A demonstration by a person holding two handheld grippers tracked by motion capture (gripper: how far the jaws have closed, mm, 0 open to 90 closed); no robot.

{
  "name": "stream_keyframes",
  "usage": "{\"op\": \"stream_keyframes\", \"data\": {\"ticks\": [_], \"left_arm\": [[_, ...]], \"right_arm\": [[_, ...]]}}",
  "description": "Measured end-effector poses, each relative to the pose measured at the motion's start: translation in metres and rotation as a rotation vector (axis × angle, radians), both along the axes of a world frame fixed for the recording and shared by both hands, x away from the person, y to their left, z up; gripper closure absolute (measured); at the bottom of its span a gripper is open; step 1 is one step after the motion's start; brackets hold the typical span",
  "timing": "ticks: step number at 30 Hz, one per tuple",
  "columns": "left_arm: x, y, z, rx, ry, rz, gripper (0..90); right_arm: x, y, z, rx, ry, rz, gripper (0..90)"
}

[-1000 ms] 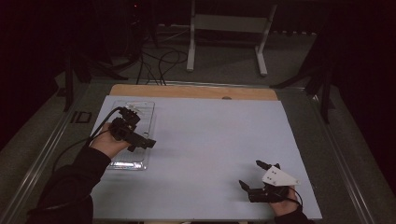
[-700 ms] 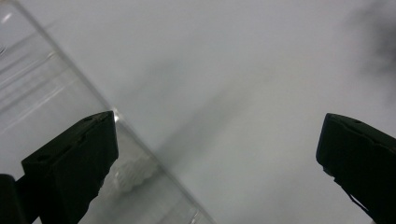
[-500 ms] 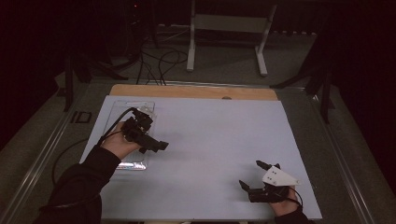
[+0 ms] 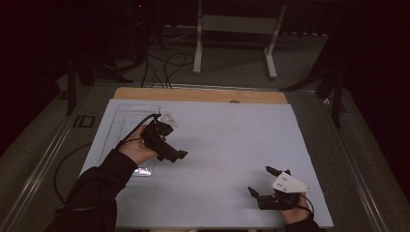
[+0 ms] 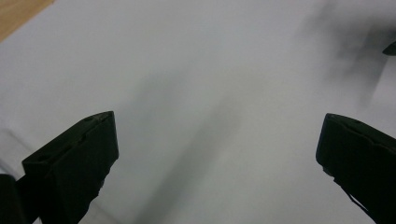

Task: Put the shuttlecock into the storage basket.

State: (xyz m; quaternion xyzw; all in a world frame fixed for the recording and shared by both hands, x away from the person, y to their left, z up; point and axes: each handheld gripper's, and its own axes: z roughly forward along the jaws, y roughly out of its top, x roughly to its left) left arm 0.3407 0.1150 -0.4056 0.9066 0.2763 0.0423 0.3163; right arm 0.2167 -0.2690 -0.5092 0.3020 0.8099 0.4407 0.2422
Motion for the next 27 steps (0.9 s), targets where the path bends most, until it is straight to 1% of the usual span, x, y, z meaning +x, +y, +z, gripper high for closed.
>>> {"op": "stream_keyframes", "data": {"ticks": [4,6,7,9,10,12,13,15,17,20,21,24,25,27], "left_arm": [[-0.002,-0.006,-0.003,-0.016,-0.018,-0.030,0.0],[-0.004,-0.009,-0.004,-0.017,-0.032,-0.045,0.0],[-0.004,-0.010,-0.005,-0.025,-0.033,-0.055,0.0],[-0.006,-0.012,-0.008,-0.030,-0.049,-0.079,0.0],[-0.007,-0.014,-0.009,-0.029,-0.054,-0.091,0.0],[-0.008,-0.016,-0.012,-0.013,-0.063,-0.112,0.0],[-0.009,-0.017,-0.014,-0.016,-0.070,-0.118,0.0],[-0.011,-0.020,-0.016,-0.017,-0.070,-0.132,0.0],[-0.013,-0.023,-0.019,-0.021,-0.083,-0.140,0.0],[-0.015,-0.026,-0.022,-0.018,-0.094,-0.160,0.0],[-0.016,-0.027,-0.024,-0.024,-0.097,-0.164,0.0],[-0.018,-0.030,-0.027,-0.053,-0.088,-0.181,0.0],[-0.019,-0.031,-0.028,-0.049,-0.082,-0.184,0.0],[-0.021,-0.033,-0.031,-0.057,-0.089,-0.190,0.0]], "right_arm": [[0.000,0.000,0.000,0.001,0.000,0.000,8.4],[0.000,0.000,0.000,0.001,0.000,-0.001,8.4],[0.000,0.000,0.000,0.001,0.000,0.000,8.5],[0.000,0.000,0.000,0.000,0.001,0.000,8.4],[0.000,0.000,0.000,0.000,0.000,0.000,8.4],[0.000,0.000,0.000,0.000,0.001,0.001,8.4],[0.000,0.000,0.000,0.000,0.001,0.001,8.5],[0.000,0.000,0.000,-0.001,0.001,0.001,8.4],[0.000,0.000,0.000,-0.001,0.001,0.002,8.5],[0.000,0.000,0.000,-0.002,0.003,0.003,8.5],[0.000,0.000,0.000,-0.001,0.004,0.003,8.4],[0.000,0.000,0.000,0.000,0.004,0.001,8.5],[-0.001,0.000,0.000,-0.001,0.005,0.002,8.4],[-0.001,0.000,0.000,-0.001,0.004,0.002,8.4]]}}
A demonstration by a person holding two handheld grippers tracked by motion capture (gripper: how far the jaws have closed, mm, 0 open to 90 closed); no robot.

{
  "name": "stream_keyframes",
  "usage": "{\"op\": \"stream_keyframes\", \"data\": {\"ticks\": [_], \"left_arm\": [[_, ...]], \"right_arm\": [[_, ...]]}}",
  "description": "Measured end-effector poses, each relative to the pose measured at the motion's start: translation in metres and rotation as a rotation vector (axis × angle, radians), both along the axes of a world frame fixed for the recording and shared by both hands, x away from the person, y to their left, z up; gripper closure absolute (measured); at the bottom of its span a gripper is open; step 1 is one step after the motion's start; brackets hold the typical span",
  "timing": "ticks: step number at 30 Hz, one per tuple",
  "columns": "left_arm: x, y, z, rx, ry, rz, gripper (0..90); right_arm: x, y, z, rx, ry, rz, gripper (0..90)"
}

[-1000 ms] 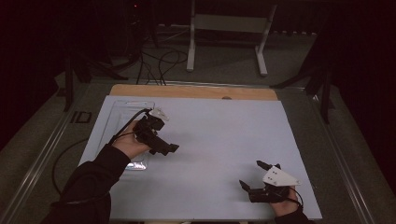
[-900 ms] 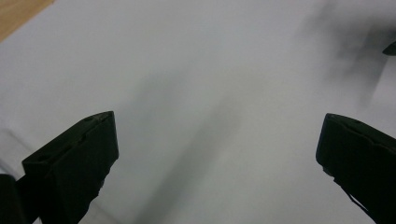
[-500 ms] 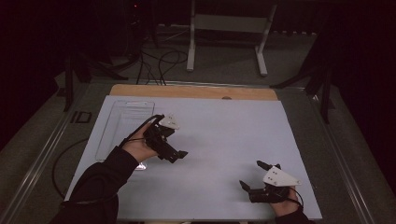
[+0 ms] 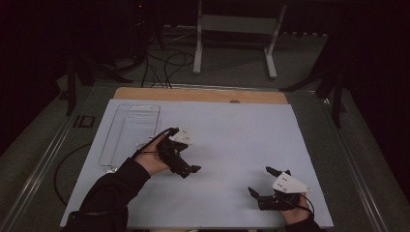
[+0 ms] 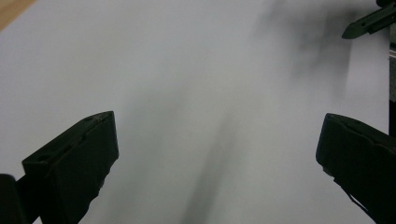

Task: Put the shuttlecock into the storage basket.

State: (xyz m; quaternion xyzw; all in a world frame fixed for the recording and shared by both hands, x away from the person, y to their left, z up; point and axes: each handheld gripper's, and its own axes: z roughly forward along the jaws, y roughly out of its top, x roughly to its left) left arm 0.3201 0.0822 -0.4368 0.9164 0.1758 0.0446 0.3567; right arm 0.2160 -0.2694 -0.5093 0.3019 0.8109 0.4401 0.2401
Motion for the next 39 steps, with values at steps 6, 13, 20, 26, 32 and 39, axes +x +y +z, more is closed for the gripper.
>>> {"op": "stream_keyframes", "data": {"ticks": [6,13,20,26,32,39], "left_arm": [[-0.005,-0.004,-0.007,-0.021,0.016,-0.027,0.0],[-0.014,-0.012,-0.016,0.011,-0.007,-0.058,0.0],[-0.018,-0.012,-0.021,-0.013,0.007,-0.056,0.0],[-0.025,-0.008,-0.024,-0.028,0.011,-0.065,0.0],[-0.034,-0.003,-0.032,-0.028,0.013,-0.068,0.0],[-0.041,0.006,-0.040,-0.028,0.027,-0.049,0.0]], "right_arm": [[0.000,0.000,0.000,-0.002,0.001,0.000,8.4],[0.000,0.000,0.000,-0.002,0.000,0.001,8.4],[0.000,0.000,0.000,-0.001,-0.001,0.001,8.4],[0.000,0.000,0.000,0.000,0.004,-0.001,8.4],[0.000,0.000,0.000,0.000,0.001,-0.002,8.4],[0.000,0.000,0.000,0.000,0.001,-0.003,8.4]]}}
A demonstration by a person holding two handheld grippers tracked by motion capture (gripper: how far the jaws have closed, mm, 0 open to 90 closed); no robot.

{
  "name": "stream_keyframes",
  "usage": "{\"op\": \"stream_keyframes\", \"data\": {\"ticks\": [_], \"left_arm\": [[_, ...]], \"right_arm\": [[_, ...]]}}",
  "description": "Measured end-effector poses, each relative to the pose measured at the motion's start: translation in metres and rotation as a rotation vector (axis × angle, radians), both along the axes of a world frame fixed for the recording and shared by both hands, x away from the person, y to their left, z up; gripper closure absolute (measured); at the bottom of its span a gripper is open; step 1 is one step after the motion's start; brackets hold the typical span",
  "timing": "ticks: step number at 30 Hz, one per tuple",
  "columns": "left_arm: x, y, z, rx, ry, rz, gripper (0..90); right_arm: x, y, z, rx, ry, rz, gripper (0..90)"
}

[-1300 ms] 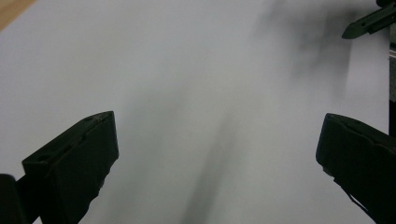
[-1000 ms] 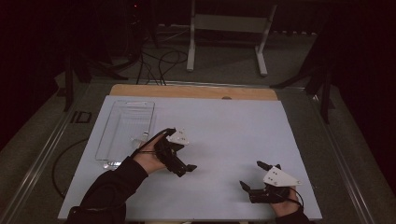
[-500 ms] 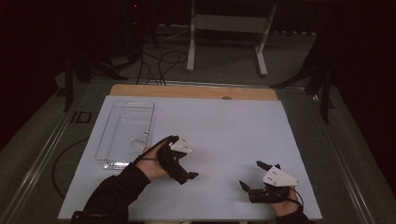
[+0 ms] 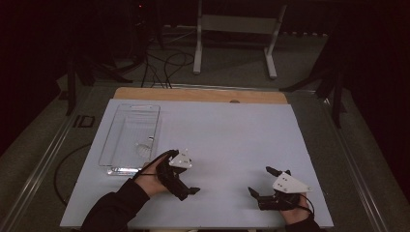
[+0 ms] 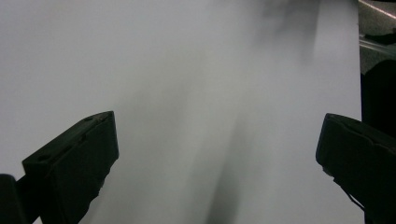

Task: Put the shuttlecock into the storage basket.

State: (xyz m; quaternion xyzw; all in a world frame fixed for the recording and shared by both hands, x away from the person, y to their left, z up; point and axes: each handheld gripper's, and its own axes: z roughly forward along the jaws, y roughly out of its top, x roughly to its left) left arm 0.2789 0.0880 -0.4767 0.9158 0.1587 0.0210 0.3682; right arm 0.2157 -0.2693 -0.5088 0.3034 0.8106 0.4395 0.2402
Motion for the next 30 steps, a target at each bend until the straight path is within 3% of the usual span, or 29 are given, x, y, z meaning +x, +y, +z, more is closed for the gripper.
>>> {"op": "stream_keyframes", "data": {"ticks": [13,30], "left_arm": [[-0.016,0.021,-0.013,-0.007,0.020,0.041,0.0],[-0.024,0.053,-0.023,-0.075,0.069,0.096,0.0]], "right_arm": [[0.000,0.000,0.000,-0.003,0.001,0.002,8.4],[0.000,0.002,-0.001,-0.009,0.004,0.006,8.4]]}}
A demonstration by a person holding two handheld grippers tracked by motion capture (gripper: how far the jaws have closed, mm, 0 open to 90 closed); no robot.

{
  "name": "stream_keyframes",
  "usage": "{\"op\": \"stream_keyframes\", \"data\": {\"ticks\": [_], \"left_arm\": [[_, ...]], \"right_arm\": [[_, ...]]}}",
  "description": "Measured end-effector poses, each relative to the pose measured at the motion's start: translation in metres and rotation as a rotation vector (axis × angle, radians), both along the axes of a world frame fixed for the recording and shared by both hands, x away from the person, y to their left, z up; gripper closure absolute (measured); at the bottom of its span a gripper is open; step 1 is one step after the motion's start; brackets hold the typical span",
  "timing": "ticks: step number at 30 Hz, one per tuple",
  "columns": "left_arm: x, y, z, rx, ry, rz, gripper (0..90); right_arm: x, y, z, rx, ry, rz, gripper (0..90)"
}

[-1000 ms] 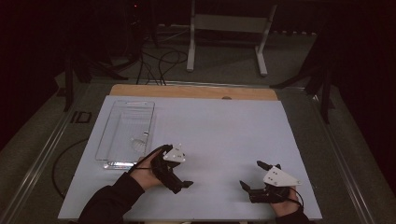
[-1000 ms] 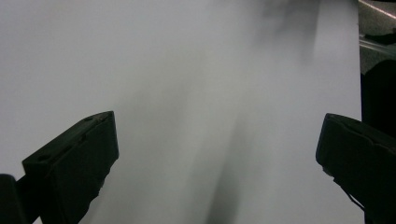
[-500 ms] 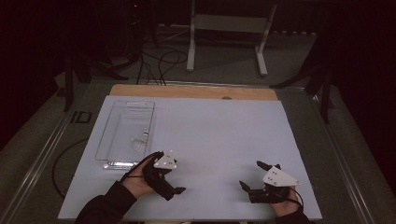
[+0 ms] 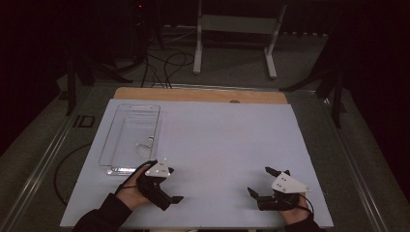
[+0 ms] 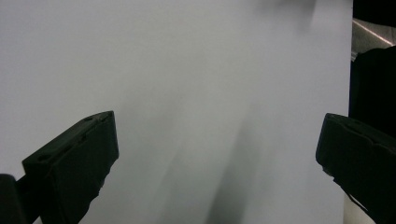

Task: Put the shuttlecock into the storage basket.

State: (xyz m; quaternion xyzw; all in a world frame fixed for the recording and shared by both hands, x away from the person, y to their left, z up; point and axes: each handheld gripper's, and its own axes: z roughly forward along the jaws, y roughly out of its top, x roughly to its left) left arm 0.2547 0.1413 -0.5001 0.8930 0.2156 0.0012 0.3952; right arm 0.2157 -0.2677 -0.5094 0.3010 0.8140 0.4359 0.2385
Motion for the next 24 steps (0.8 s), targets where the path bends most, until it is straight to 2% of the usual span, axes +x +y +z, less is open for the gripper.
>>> {"op": "stream_keyframes", "data": {"ticks": [5,9,13,18,21,24], "left_arm": [[-0.005,0.003,-0.003,0.004,-0.010,0.011,0.0],[-0.009,0.003,-0.006,-0.010,-0.011,0.005,0.0],[-0.010,0.004,-0.010,-0.023,-0.009,-0.005,0.0],[-0.013,0.006,-0.016,-0.048,-0.028,-0.020,0.0],[-0.017,0.009,-0.018,-0.066,-0.040,-0.047,0.0],[-0.020,0.009,-0.020,-0.054,-0.049,-0.048,0.0]], "right_arm": [[0.001,0.000,-0.001,-0.002,0.001,0.000,8.5],[0.000,0.000,-0.001,-0.003,0.004,0.000,8.4],[0.001,0.000,-0.001,-0.003,0.004,0.002,8.5],[0.001,0.000,-0.001,-0.001,0.007,0.004,8.5],[0.001,0.000,-0.001,-0.006,0.005,0.007,8.4],[0.001,0.000,-0.001,-0.005,0.005,0.007,8.5]]}}
